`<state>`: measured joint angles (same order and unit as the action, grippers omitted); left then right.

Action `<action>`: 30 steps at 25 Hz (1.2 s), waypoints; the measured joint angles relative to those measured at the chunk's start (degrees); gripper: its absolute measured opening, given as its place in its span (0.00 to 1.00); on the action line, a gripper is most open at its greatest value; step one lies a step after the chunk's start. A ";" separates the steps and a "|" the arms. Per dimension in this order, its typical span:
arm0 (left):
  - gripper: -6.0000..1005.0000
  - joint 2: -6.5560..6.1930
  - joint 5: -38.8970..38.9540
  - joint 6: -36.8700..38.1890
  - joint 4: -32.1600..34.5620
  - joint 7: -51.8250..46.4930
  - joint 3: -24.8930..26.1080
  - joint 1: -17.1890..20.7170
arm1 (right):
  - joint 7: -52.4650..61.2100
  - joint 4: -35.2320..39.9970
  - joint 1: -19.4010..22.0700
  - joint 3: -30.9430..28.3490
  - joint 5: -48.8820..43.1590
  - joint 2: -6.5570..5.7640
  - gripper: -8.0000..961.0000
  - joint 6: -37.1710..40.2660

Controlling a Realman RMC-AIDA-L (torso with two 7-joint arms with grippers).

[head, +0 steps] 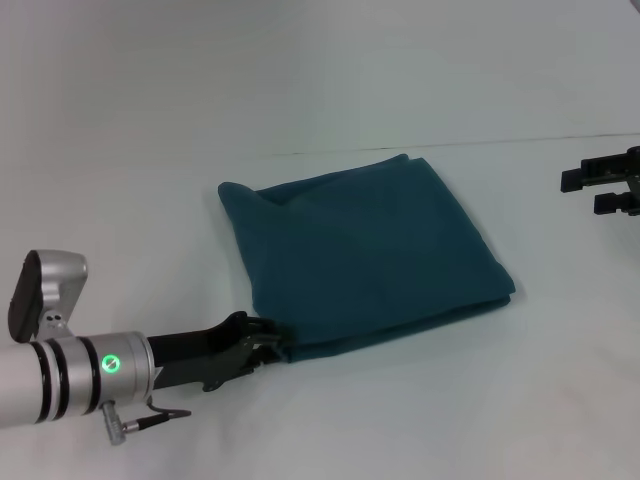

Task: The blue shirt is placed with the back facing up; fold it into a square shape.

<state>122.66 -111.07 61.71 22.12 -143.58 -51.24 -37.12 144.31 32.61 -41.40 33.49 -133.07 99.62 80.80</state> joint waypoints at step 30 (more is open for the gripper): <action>0.04 -1.12 -2.76 9.59 8.54 0.76 5.20 9.58 | 0.23 -0.08 0.43 0.22 0.00 0.10 0.82 0.50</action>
<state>121.55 -113.83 71.30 30.66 -142.82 -46.04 -27.54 144.55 32.53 -40.96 33.70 -133.06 99.72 81.31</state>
